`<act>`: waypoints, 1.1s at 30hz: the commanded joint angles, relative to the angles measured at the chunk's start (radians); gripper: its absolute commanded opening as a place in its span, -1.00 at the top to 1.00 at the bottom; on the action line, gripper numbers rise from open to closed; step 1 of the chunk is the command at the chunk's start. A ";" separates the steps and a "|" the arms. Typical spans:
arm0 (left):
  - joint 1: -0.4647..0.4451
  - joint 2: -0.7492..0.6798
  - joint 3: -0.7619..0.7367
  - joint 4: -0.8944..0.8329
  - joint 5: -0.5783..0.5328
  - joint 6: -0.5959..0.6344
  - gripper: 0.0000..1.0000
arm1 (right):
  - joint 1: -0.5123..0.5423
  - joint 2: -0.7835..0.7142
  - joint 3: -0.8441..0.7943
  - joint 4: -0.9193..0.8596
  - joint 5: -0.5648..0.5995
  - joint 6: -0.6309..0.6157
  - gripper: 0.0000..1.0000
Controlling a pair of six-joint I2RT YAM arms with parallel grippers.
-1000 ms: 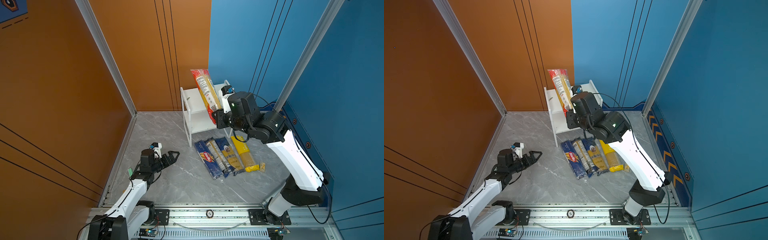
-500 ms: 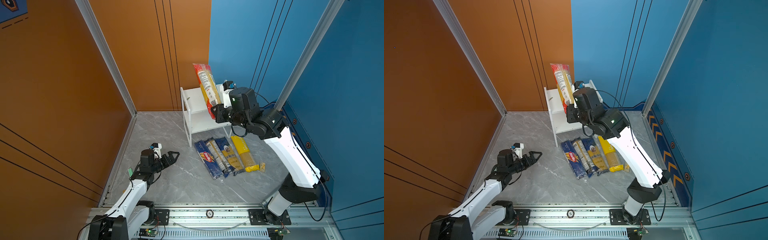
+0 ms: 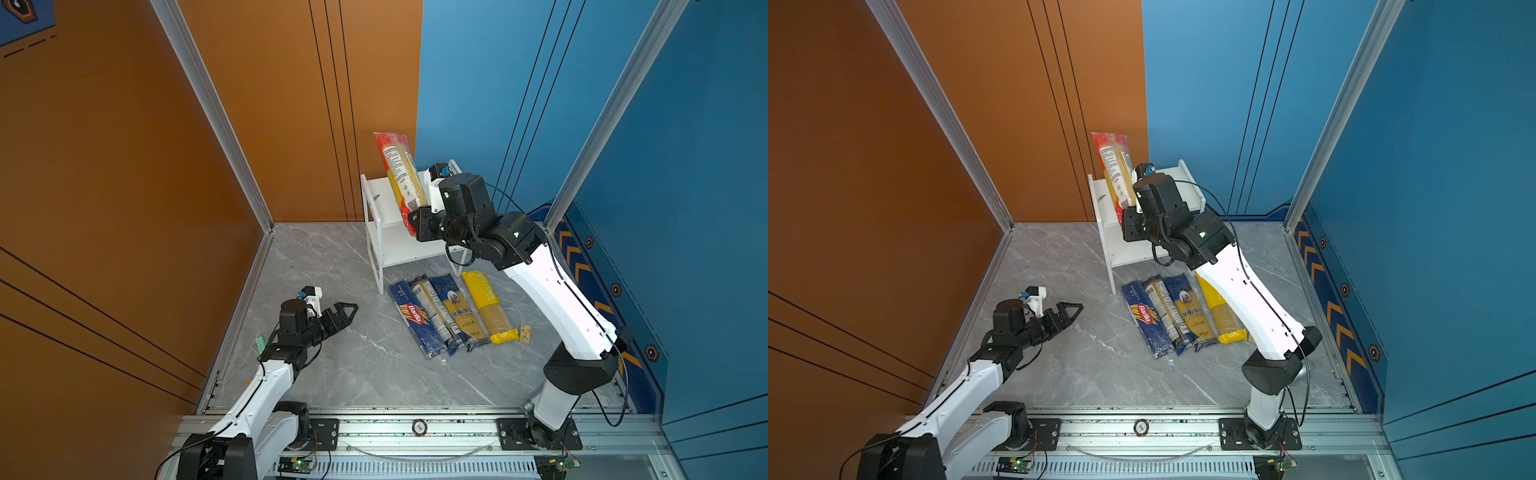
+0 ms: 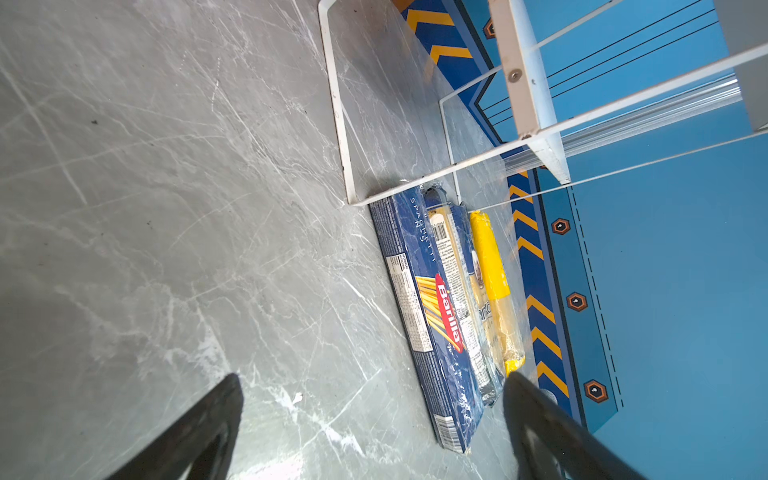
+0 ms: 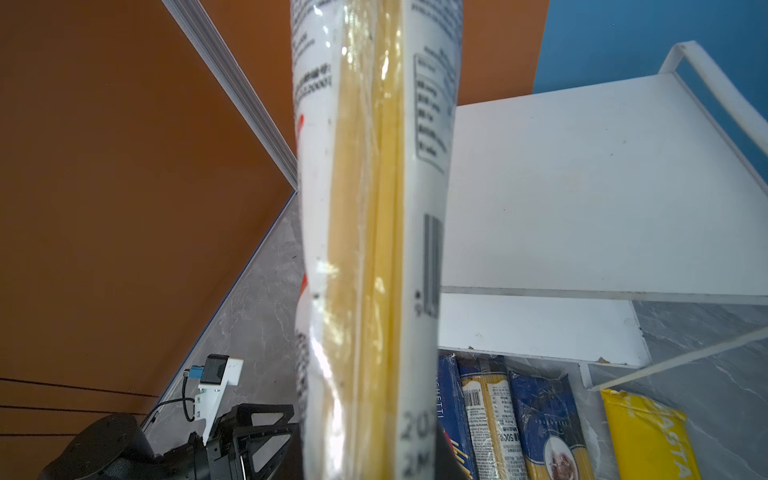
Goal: Place and organize the pasta boxes and bags onto the shelf
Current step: 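Carry the upright bag with the right gripper over the shelf's top tier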
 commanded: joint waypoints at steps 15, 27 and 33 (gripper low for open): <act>0.023 0.024 -0.017 0.075 0.060 -0.013 -0.96 | -0.038 0.031 0.068 0.220 -0.032 0.031 1.00; 0.023 0.055 -0.014 0.117 0.104 -0.014 -0.96 | -0.036 0.065 0.072 0.250 -0.035 0.051 1.00; 0.023 0.052 -0.016 0.163 0.131 -0.032 -0.96 | -0.036 0.080 0.080 0.257 -0.037 0.059 1.00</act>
